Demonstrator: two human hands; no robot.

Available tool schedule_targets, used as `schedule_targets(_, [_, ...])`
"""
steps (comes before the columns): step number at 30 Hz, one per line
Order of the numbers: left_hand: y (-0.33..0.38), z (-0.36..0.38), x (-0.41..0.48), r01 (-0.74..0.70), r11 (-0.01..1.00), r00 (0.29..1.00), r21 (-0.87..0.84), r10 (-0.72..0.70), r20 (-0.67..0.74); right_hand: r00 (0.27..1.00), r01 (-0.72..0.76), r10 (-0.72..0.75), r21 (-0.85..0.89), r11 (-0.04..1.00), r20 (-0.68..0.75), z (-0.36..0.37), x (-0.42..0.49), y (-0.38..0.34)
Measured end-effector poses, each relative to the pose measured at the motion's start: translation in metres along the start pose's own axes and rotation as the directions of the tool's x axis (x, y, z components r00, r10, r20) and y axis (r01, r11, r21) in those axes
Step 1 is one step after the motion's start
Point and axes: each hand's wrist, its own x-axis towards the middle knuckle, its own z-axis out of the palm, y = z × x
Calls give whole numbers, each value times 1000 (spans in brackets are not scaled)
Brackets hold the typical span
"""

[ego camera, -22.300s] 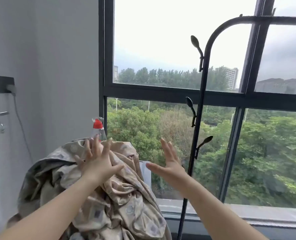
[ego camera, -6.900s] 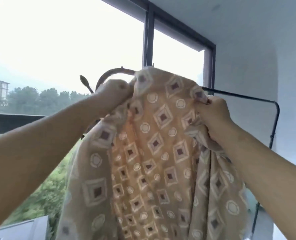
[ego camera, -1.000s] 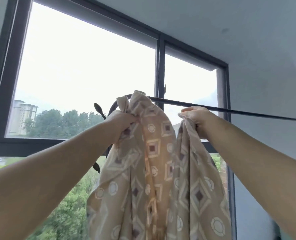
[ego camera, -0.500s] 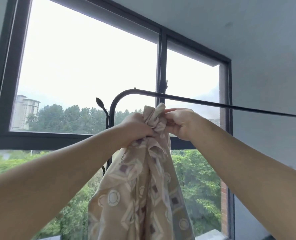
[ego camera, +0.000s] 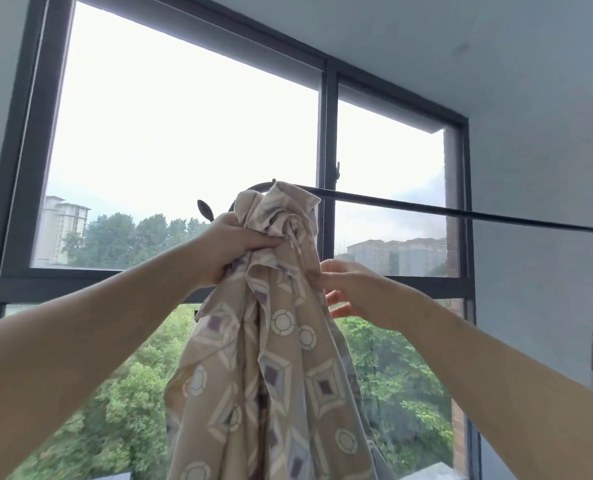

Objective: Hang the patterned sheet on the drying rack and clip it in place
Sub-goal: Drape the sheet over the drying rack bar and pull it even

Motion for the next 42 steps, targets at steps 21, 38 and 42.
schedule_targets(21, [10,-32,-22,-122,980,971,-158,85,-224,551,294,-548,-468,833,-629,-14,-5,-43])
schedule_targets(38, [-29,-30,-24,-35,987,999,-156,37,12,958,-124,260,-639,759,123,14,-22,29])
schedule_targets(42, [-33,-46,-22,-28,999,1000,-24,28,-1,963,-268,92,-901,340,-252,8,-16,26])
